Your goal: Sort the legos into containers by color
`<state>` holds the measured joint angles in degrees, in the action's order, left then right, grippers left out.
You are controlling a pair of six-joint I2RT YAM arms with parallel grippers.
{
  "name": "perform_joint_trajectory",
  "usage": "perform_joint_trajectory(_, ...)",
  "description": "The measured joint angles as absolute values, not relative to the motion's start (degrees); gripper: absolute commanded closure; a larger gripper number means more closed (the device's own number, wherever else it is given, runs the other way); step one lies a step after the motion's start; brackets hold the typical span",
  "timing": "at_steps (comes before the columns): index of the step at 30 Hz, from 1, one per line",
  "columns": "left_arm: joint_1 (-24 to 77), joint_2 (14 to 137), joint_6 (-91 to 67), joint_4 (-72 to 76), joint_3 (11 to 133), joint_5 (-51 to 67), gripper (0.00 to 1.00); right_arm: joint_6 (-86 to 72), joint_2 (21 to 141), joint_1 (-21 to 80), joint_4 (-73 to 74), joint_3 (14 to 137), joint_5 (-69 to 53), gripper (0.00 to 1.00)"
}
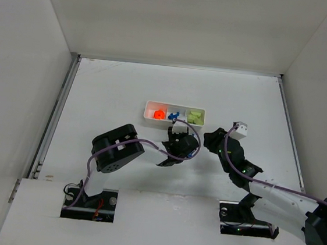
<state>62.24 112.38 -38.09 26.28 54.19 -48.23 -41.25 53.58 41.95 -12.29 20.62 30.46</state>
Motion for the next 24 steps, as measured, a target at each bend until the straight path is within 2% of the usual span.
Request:
perform_joint_trajectory(17, 62.5, 112.9, -38.4, 27.0, 54.4, -48.2, 0.88, -41.5, 53.7, 41.6, -12.3, 20.6, 30.5, 0.52)
perform_joint_trajectory(24, 63.8, 102.1, -37.7, 26.2, 46.0, -46.9, 0.89, -41.9, 54.5, 40.9, -12.2, 20.5, 30.5, 0.52)
